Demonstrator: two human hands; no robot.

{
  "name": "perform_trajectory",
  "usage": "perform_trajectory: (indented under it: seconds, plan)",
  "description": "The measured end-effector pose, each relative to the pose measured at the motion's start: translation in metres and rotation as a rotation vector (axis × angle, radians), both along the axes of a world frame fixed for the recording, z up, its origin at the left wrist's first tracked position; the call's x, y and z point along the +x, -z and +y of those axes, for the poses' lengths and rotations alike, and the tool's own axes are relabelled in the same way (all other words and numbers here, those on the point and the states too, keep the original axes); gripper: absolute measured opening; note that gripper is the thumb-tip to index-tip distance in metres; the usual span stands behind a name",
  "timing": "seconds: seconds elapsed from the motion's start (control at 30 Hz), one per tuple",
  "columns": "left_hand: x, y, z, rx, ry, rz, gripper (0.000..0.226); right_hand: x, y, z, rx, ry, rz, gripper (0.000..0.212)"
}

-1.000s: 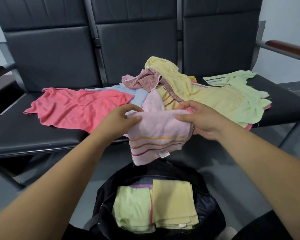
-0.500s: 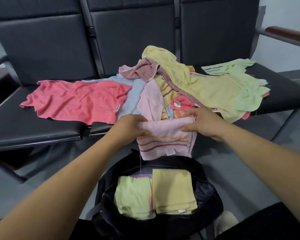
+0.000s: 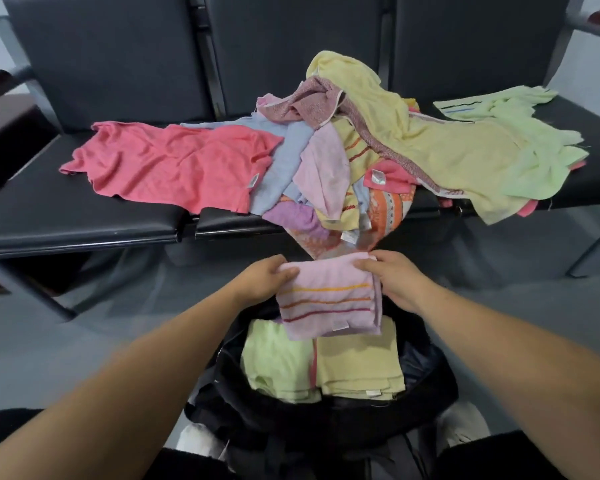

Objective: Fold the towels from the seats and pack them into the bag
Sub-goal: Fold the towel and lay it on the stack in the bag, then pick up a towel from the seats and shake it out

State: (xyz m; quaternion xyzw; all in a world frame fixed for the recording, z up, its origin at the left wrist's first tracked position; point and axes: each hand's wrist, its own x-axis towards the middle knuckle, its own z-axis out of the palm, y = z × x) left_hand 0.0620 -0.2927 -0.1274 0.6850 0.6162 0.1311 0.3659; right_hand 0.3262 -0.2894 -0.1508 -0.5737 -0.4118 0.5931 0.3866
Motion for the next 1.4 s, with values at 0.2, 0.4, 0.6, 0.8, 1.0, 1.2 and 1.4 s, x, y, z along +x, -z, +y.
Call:
perform_trajectory:
  seconds: [0.2,0.4,0.6,0.8,1.0,1.2,1.4]
  plan:
    - [-0.032,0.058,-0.001,-0.254,0.059,0.130,0.033,-0.036,0.065,-0.009,-0.247,-0.266,-0.155,0.016]
    - [-0.074,0.129,0.005,-0.420,-0.103,0.115,0.047,-0.076,0.124,0.000,-0.429,-0.270,-0.170,0.011]
    - [-0.073,0.184,0.017,-0.354,-0.320,0.119,0.042,-0.117,0.184,0.012,-0.363,-0.068,-0.480,0.026]
    - [-0.081,0.232,-0.001,-0.520,-0.390,0.121,0.052,-0.121,0.206,0.010,-0.406,-0.130,-0.608,0.044]
    - [-0.074,0.217,-0.012,-0.568,-0.484,-0.088,0.036,-0.123,0.203,0.003,-0.406,-0.154,-0.588,0.043]
    - [-0.065,0.207,-0.026,-0.547,-0.574,-0.176,0.039,-0.126,0.202,-0.011,-0.445,-0.107,-0.413,0.037]
    - [-0.084,0.184,-0.033,-0.611,-0.444,0.016,0.045,-0.129,0.189,-0.021,-0.456,-0.115,-0.384,0.029]
